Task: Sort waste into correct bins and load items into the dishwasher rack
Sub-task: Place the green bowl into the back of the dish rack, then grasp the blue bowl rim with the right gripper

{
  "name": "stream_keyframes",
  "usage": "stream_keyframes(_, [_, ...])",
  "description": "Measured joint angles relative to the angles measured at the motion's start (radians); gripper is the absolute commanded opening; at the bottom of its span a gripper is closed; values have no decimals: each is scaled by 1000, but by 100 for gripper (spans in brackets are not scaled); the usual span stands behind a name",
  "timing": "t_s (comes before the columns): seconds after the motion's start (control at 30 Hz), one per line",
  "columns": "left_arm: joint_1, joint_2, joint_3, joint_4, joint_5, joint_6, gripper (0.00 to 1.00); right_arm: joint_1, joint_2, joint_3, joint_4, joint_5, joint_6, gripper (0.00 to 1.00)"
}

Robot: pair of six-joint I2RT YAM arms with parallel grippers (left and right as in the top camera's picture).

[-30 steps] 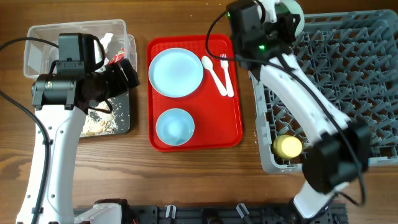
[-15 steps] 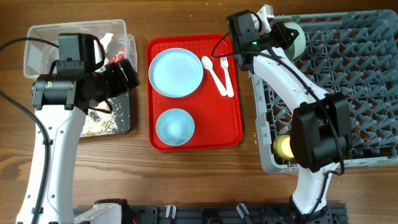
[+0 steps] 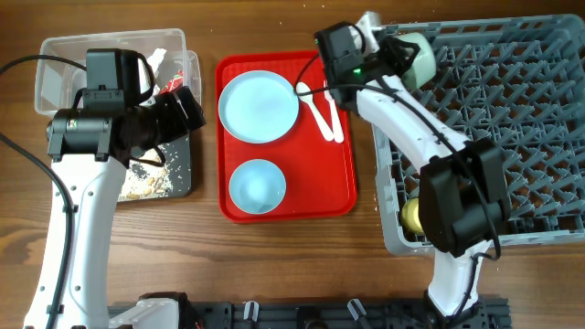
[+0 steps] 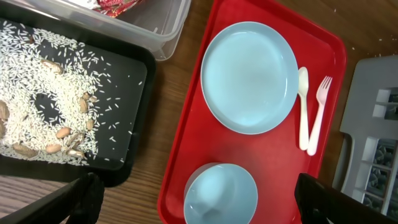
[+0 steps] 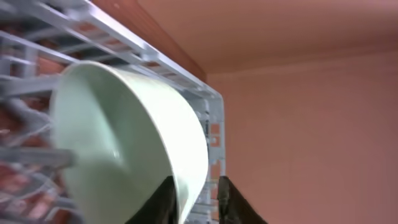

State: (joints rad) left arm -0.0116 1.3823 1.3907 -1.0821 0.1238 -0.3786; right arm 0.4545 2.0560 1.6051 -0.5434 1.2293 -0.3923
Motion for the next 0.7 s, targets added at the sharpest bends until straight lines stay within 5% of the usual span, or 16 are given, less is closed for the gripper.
stream_keyframes(0.07, [0,0,0,0,0,0,100,21,0,-1,2,-12,1,81])
stream_keyframes(0.27, [0,0,0,0,0,0,100,36,-3,-2,6,-55,26,97])
stream_keyframes(0.4, [0,0,0,0,0,0,100,40,-107,-13,-15,-243,104,100])
stream_keyframes(0.57, [0,0,0,0,0,0,100,50,-430,-11,-190,-825,266,96])
stream_keyframes(0.7, [0,0,0,0,0,0,100,63,-515,-9,-245,-1392,413,86])
